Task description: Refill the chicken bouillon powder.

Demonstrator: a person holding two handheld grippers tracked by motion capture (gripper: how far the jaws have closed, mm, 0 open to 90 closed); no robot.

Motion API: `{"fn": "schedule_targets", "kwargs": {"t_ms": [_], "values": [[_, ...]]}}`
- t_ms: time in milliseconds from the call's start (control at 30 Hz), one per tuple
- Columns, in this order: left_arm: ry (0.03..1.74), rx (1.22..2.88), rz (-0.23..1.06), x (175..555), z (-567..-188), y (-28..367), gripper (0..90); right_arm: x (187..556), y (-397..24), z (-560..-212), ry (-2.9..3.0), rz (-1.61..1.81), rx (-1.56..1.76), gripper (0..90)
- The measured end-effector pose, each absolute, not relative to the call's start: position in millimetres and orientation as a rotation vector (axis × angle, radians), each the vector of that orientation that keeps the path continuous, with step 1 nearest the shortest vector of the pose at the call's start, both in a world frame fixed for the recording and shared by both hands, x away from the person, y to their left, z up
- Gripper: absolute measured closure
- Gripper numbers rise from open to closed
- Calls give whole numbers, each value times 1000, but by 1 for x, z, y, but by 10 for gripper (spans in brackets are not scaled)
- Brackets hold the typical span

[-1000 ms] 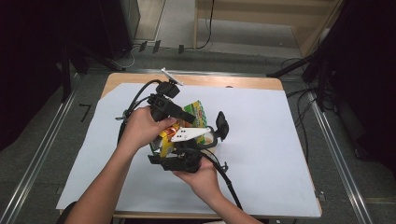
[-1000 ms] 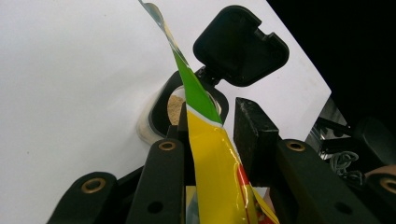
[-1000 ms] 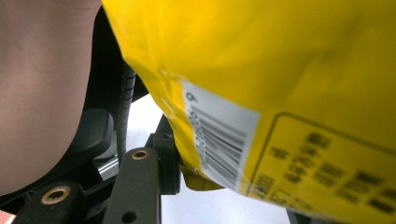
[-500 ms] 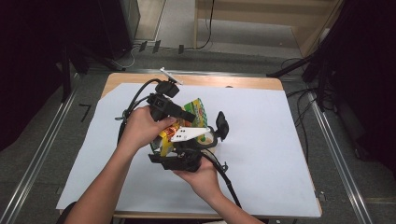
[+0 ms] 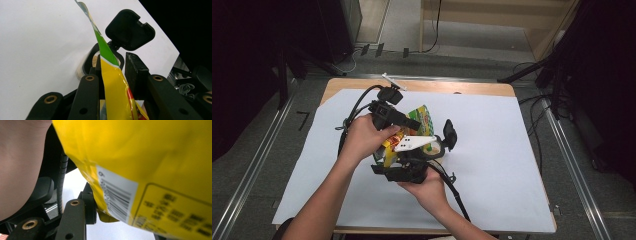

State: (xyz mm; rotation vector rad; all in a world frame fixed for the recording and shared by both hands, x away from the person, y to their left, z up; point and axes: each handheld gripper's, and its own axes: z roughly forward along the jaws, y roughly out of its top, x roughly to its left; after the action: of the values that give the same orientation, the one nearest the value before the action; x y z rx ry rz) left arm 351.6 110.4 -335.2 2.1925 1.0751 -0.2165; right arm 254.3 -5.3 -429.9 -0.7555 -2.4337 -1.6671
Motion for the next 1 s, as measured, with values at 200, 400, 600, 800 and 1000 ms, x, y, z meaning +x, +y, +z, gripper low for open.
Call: {"fn": "schedule_targets", "kwargs": {"t_ms": [200, 400, 600, 800, 1000], "values": [[1085, 2185, -233, 353, -338, 111, 737, 255, -5, -430, -2425, -1648, -761, 607], [1084, 2194, -221, 352, -336, 112, 737, 255, -4, -431, -2416, -1662, -753, 608], [1092, 2196, -224, 353, -335, 112, 736, 255, -3, -430, -2405, -1664, -754, 608], [1099, 2192, -240, 353, -336, 114, 736, 255, -3, -429, -2406, -1649, -755, 608], [1110, 2187, -255, 354, -336, 116, 735, 255, -2, -428, -2403, -1645, -757, 607]]}}
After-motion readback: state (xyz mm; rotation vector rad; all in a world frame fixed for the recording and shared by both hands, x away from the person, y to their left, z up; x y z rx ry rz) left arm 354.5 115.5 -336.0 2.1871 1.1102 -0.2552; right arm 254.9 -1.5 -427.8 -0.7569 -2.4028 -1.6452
